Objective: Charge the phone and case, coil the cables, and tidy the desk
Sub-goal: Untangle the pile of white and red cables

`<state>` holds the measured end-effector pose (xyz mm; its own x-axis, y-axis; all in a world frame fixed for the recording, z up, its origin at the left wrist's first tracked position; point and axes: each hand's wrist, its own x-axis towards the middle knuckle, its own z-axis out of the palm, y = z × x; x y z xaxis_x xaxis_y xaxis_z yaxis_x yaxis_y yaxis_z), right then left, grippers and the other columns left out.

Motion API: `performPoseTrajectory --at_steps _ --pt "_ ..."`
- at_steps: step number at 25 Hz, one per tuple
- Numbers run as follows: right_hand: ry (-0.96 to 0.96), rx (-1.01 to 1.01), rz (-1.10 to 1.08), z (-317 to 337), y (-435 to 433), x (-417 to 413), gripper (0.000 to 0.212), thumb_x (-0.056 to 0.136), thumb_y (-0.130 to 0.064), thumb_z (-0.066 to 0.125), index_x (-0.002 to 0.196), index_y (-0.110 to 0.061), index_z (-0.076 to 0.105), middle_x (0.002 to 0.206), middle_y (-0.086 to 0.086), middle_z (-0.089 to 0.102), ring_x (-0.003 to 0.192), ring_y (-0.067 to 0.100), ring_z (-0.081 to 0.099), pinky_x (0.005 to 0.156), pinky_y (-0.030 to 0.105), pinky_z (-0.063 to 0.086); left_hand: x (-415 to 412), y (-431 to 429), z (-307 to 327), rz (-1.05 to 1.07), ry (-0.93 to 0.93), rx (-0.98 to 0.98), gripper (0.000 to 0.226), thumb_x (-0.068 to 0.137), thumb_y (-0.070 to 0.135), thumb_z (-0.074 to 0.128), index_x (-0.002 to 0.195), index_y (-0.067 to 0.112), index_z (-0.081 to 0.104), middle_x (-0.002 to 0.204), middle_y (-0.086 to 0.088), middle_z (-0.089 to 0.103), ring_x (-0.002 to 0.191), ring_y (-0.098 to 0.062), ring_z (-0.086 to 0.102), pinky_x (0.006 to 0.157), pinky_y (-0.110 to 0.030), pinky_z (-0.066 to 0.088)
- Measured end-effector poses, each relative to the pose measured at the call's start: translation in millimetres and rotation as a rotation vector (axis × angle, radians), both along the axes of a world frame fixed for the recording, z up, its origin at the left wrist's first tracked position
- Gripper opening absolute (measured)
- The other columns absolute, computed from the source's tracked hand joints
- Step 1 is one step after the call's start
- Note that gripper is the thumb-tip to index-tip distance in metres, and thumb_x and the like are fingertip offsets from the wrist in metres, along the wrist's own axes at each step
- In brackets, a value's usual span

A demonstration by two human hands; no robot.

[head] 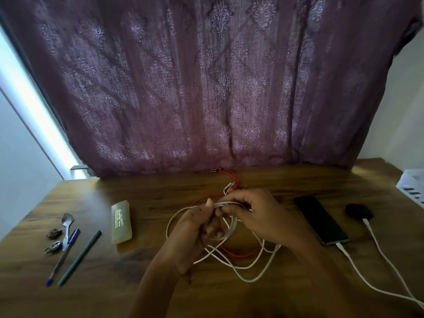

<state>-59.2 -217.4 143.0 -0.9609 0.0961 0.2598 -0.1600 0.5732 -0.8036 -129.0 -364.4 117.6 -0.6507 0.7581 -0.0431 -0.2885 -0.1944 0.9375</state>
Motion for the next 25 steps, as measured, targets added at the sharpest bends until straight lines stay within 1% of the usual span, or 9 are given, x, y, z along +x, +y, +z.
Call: performPoseTrajectory --at_steps 3,6,8,10,14,17,20,23,25 --pt "0.008 -0.085 -0.065 -1 -1 -2 0.013 0.088 -0.015 0.062 0.094 -0.019 0.072 0.082 -0.009 0.072 0.083 0.001 0.067 0.077 0.023 0.055 1 3 0 0.124 0.315 -0.151 0.032 0.092 0.032 0.04 0.075 0.01 0.056 0.057 0.003 0.045 0.054 -0.007 0.042 0.055 -0.016 0.04" --pt "0.041 -0.139 -0.076 1 -3 -4 0.014 0.087 -0.013 0.062 0.092 -0.019 0.073 0.072 -0.013 0.07 0.071 -0.004 0.065 0.063 0.012 0.049 -3 6 1 0.275 0.588 -0.231 0.023 0.095 0.02 0.042 0.076 0.013 0.053 0.062 0.002 0.051 0.059 -0.009 0.047 0.055 -0.022 0.041" --pt "0.06 -0.216 -0.07 1 -4 -6 0.013 0.086 -0.011 0.063 0.092 -0.016 0.073 0.067 -0.015 0.068 0.06 -0.008 0.061 0.055 0.008 0.044 -5 7 3 0.348 0.712 -0.3 0.024 0.095 0.016 0.043 0.073 0.02 0.053 0.061 0.007 0.053 0.056 -0.003 0.048 0.055 -0.023 0.041" --pt "0.076 -0.332 -0.071 1 -4 -6 0.011 0.083 -0.01 0.065 0.089 -0.016 0.073 0.063 -0.013 0.068 0.057 -0.004 0.06 0.054 0.01 0.045 -6 6 6 0.399 0.759 -0.347 0.03 0.096 0.015 0.043 0.068 0.023 0.05 0.054 0.011 0.05 0.052 0.001 0.045 0.054 -0.022 0.039" --pt "0.063 -0.441 -0.092 2 2 -4 0.01 0.081 -0.008 0.067 0.082 -0.017 0.071 0.061 -0.008 0.068 0.057 0.004 0.061 0.057 0.018 0.052 1 5 12 0.402 0.608 -0.275 0.033 0.096 0.016 0.042 0.065 0.02 0.051 0.048 0.014 0.05 0.049 0.0 0.042 0.054 -0.024 0.039" --pt "0.158 -0.357 -0.177 -1 -2 -8 0.009 0.084 -0.01 0.065 0.086 -0.016 0.072 0.072 -0.007 0.07 0.064 0.003 0.065 0.059 0.015 0.049 9 8 17 0.376 0.445 -0.174 0.034 0.097 0.016 0.04 0.065 0.016 0.053 0.046 0.013 0.044 0.047 0.0 0.037 0.047 -0.014 0.034" --pt "0.271 -0.282 -0.335 -8 -9 -12 0.016 0.085 -0.011 0.065 0.08 -0.026 0.063 0.075 -0.008 0.07 0.069 0.003 0.067 0.061 0.016 0.052 16 11 26 0.306 0.284 -0.073 0.031 0.097 0.017 0.039 0.072 0.01 0.055 0.048 0.012 0.043 0.046 0.0 0.038 0.047 -0.014 0.036" --pt "0.22 -0.291 -0.267 -9 -5 -12 0.021 0.086 -0.005 0.061 0.076 -0.024 0.061 0.073 -0.007 0.071 0.067 0.005 0.068 0.059 0.019 0.052 20 9 33 0.237 0.122 0.019 0.03 0.097 0.015 0.036 0.074 0.005 0.054 0.046 0.009 0.045 0.041 0.0 0.044 0.044 -0.016 0.043" --pt "0.186 -0.324 -0.215 -9 1 -12 0.022 0.083 -0.001 0.063 0.076 -0.022 0.066 0.076 -0.003 0.072 0.072 0.012 0.069 0.064 0.026 0.055 22 8 35 0.238 0.088 0.047 0.031 0.096 0.014 0.036 0.074 0.004 0.054 0.045 0.007 0.046 0.039 -0.001 0.045 0.043 -0.016 0.044"
